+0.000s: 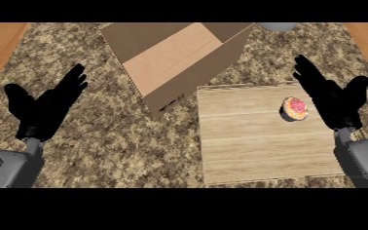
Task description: Pick the cupcake from the tray and place it in the cardboard box
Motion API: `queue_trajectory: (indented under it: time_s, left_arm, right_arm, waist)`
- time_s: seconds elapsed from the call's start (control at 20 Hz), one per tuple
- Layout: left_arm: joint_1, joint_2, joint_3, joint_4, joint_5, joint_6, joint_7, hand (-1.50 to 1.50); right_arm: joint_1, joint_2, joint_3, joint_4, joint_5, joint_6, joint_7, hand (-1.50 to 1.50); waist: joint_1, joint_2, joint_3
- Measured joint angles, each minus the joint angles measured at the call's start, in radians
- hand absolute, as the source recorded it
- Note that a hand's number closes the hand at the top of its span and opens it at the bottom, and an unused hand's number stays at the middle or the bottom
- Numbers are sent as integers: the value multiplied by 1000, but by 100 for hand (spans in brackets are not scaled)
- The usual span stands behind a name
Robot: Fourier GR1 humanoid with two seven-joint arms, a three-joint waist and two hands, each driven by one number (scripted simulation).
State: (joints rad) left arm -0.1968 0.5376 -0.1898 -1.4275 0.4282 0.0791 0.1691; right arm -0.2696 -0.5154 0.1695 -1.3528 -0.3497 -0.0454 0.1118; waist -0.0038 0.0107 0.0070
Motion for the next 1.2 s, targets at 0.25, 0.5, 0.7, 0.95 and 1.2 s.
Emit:
queue_trajectory:
  time_s: [0.25,0.5,0.7,0.95,1.2]
  left_arm:
    - [-24,-40,-46,-36,-99,6,-68,0]
    - [-47,-66,-96,-55,-149,5,-102,0]
    - [-45,-95,-131,-70,-182,20,-119,0]
    - [-34,-121,-155,-74,-223,39,-136,0]
    - [-27,-148,-170,-84,-250,48,-134,0]
  right_arm:
    - [70,-4,-2,-124,24,-48,72,-150]
    - [90,-120,25,-168,223,-115,34,-150]
    - [153,-235,108,-205,473,-183,-13,-150]
    - [225,-372,135,-399,662,-216,60,-150]
    - [271,-517,77,-645,647,-83,257,-150]
  waist:
    - [-7,-11,-5]
    - [-39,-27,-9]
    - [-39,-24,-10]
    - [-38,-23,-10]
    - [-31,-21,-10]
